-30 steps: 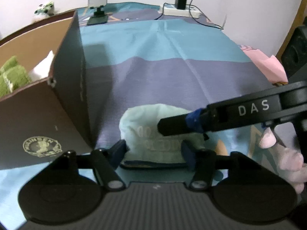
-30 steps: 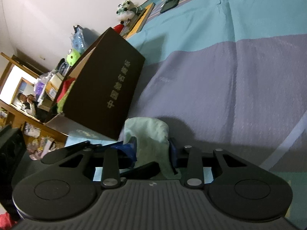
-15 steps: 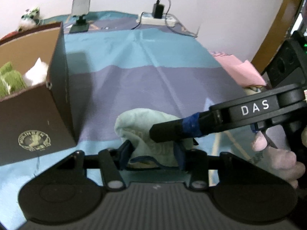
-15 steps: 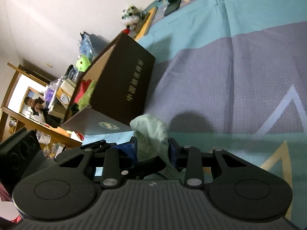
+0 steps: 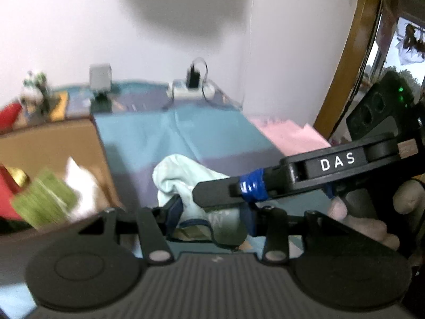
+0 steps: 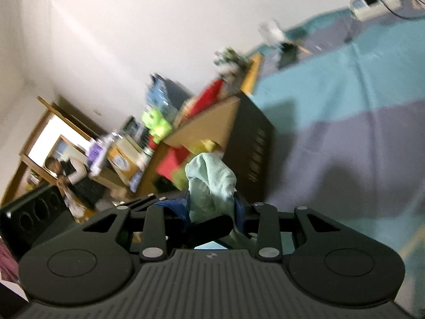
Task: Organize soft objects
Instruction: 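Lift the light-blue cap with the right gripper and lower it into the box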
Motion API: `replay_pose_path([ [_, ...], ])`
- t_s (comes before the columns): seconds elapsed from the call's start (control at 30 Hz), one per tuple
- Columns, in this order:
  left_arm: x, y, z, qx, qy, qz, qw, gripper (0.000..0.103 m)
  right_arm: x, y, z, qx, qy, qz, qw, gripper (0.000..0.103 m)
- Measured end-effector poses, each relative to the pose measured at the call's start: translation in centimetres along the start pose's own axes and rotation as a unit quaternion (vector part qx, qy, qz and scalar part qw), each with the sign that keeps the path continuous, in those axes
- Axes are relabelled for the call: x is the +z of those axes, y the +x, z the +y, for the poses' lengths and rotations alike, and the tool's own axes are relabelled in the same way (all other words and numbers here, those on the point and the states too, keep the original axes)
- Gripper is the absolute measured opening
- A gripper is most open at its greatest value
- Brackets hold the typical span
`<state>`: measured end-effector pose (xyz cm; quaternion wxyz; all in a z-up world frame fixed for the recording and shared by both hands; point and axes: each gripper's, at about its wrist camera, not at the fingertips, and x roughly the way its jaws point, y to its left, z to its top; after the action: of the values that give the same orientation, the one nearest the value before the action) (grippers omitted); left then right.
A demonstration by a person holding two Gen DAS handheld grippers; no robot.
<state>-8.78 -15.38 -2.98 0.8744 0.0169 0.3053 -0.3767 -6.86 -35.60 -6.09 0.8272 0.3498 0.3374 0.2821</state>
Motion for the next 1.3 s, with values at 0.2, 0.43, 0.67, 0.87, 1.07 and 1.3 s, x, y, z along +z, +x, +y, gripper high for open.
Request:
replay_pose_path([
  [0.2,2.4,-4.8,4.2,0.042,0.017,-0.05,0.9977,0.041,2.2,5.2,4.9,0.053,-0.023,-0.022,0.998,0.018],
  [0.43,2.8,-7.4,11.6,0.1,0.002,-0.047,0.9938,0.043,3.0,12.8,8.7,0.057,-0.066,0.001,0.996,0.018],
  [0.67,-0.2,-4.7,17.8,0.155,-0.021,0.024,0.9873,0.047,1.9,21.0,9.4,-0.046,-0.085,0.06,0.993,0.018],
  [0.87,-2.0,-4.9,19.8,0.175,-0.036,0.041,0.9831,0.064,0.3,24.4,9.1,-0.125,-0.1,0.088,0.983,0.017],
  [1.07,-2.6,-6.7,20.3,0.181,-0.055,0.039,0.9812,0.067,-0.1,24.8,9.6,-0.161,-0.094,0.089,0.978,0.019],
  [1.3,-2.0,-9.5,19.3,0.211,-0.041,0.024,0.9763,0.072,-0.6,22.9,12.0,-0.168,-0.114,0.086,0.975,0.021],
])
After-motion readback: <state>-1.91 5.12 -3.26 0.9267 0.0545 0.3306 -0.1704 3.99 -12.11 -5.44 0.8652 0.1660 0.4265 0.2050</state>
